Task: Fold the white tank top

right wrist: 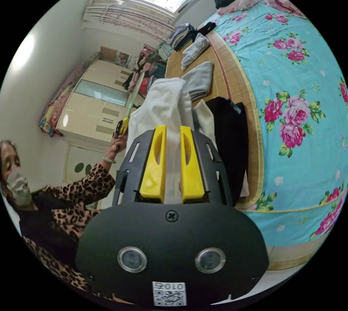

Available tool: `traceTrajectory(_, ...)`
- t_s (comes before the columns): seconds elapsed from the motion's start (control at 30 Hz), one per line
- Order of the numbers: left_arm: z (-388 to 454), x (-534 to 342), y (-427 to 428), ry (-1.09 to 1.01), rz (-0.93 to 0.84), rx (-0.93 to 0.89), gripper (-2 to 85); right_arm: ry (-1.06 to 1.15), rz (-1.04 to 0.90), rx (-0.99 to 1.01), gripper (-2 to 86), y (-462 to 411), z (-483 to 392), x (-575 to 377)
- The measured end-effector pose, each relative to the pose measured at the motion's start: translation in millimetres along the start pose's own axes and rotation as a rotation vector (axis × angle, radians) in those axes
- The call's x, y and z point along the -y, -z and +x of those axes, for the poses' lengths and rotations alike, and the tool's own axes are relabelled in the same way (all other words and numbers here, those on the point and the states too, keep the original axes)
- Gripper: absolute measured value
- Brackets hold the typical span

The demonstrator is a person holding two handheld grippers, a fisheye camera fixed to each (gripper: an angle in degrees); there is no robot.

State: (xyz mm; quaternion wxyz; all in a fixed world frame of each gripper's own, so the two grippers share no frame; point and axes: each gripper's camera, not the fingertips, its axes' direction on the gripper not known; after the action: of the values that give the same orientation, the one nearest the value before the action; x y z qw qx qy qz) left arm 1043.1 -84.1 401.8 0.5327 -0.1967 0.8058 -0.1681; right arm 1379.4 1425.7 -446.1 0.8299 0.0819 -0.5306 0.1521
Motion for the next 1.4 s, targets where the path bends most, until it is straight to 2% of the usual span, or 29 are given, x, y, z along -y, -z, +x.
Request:
traceTrajectory(0.1, 35.3, -28.4, -4.1, -0.137, -0.050, 0.033, 2.0, 0.048, -0.047, 0.055, 5.7, 19.3, -18.9, -53.8)
traceTrajectory(0.2, 58.6, -95.8, -24.7, -0.213, -0.134, 0.149, 5.4, 0.035, -0.102, 0.169, 6.7, 25.8, -31.2, -105.1)
traceTrajectory(0.3, 45.4, -164.0, -36.8, -0.146, -0.149, 0.170, 7.9, -0.082, -0.128, 0.179, 7.7, 23.9, -23.7, -142.3)
traceTrajectory(0.37, 26.8, -205.5, -42.9, -0.046, -0.139, 0.249, 9.0, -0.136, -0.130, 0.199, 8.0, 23.1, -14.0, -156.3)
traceTrajectory(0.47, 11.6, -229.1, -56.5, 0.005, -0.128, 0.271, 10.4, -0.204, -0.097, 0.211, 8.2, 28.1, 2.3, -167.6)
traceTrajectory(0.67, -0.8, -219.8, -82.0, -0.009, -0.127, 0.302, 10.2, -0.197, -0.076, 0.203, 8.6, 44.6, 10.9, -167.9)
traceTrajectory(0.8, -10.4, -211.7, -88.5, 0.009, -0.130, 0.344, 6.0, -0.211, -0.055, 0.205, 8.2, 56.8, 17.2, -170.5)
traceTrajectory(0.9, 1.6, -212.2, -74.7, -0.001, -0.148, 0.190, 2.5, -0.224, -0.034, 0.208, 8.1, 68.1, 22.0, -172.0)
traceTrajectory(0.93, 19.9, -216.1, -59.5, -0.044, -0.141, 0.187, 1.8, -0.218, -0.025, 0.201, 8.2, 73.8, 23.0, -171.7)
traceTrajectory(1.03, 33.5, -223.8, -21.7, -0.097, -0.118, 0.387, 0.7, -0.235, -0.022, 0.189, 9.8, 82.6, 35.8, -168.4)
traceTrajectory(1.07, 14.9, -219.7, -14.8, -0.051, -0.140, 0.383, 0.6, -0.243, -0.022, 0.190, 10.4, 83.5, 40.4, -167.3)
traceTrajectory(1.13, -19.1, -211.7, -11.2, 0.021, -0.146, 0.282, 0.5, -0.310, -0.001, 0.204, 12.8, 88.9, 62.4, -162.7)
traceTrajectory(1.27, -51.7, -203.5, -14.3, 0.039, -0.150, 0.151, 0.5, -0.414, 0.119, 0.231, 16.2, 112.9, 95.1, -158.7)
traceTrajectory(1.4, -57.8, -206.4, -7.5, 0.052, -0.138, 0.138, 0.5, -0.461, 0.190, 0.306, 18.6, 130.3, 129.0, -142.6)
